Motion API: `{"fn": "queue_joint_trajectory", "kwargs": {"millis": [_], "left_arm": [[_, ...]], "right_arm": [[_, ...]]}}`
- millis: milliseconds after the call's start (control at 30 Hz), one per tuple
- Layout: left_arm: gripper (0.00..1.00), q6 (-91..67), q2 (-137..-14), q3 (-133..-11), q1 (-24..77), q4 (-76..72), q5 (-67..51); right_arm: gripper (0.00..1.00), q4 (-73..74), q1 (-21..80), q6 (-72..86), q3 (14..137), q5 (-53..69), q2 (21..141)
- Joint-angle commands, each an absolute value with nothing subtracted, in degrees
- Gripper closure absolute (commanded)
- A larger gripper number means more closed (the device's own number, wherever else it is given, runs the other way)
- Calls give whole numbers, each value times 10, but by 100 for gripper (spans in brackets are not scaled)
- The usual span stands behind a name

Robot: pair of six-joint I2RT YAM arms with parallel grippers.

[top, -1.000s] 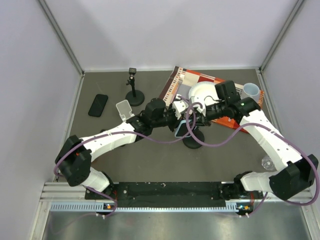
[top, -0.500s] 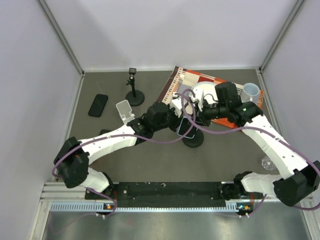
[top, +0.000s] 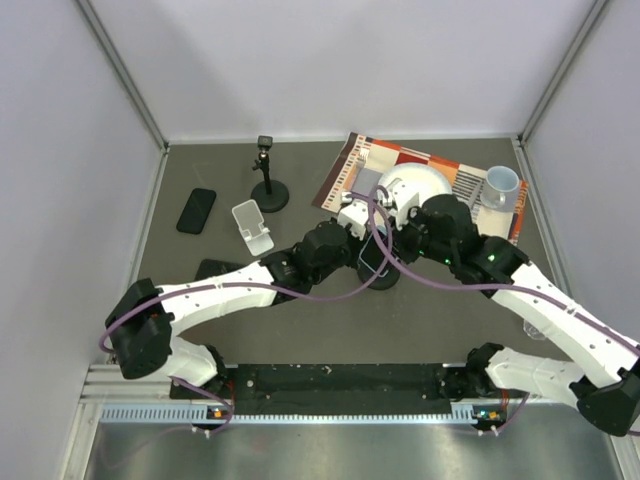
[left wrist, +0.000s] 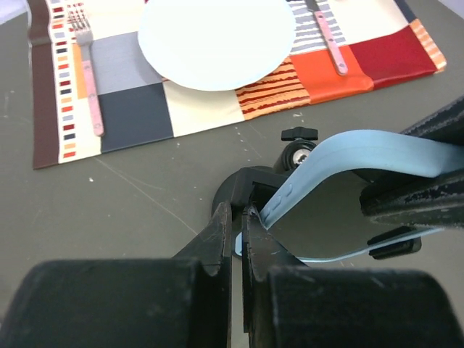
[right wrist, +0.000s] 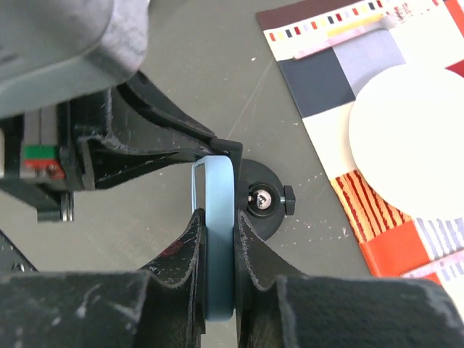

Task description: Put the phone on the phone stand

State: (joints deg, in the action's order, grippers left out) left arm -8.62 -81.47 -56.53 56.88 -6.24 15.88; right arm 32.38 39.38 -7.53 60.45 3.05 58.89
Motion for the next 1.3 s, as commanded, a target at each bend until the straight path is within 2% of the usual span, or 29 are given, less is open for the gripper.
{"fn": "queue_joint_trajectory", "kwargs": {"millis": [0,167,500,667,933,1000,1167,1267], "left_arm": [[100,-98,-774,-578,556,-84,383],[100,-155,-776,-606,582,-16,439],[100,-202,-797,-657,648,61,497],[100,-220,-806,-691,652,112,441],[100,-230,-760,-650,653,115,363],[100,-230,-738,-639,652,114,319],[100,-240,-678,-607,652,128,293],[92,-233,-649,-592,648,140,301]], "right_arm": [[100,442,409,-19,624,-292,596],[100,455,413,38,639,-382,632],[100,490,460,58,711,-468,711],[100,483,462,56,715,-440,726],[100,468,461,53,715,-394,735],[100,448,461,40,709,-367,731],[100,413,446,20,679,-251,717],[100,397,432,17,670,-193,701]]}}
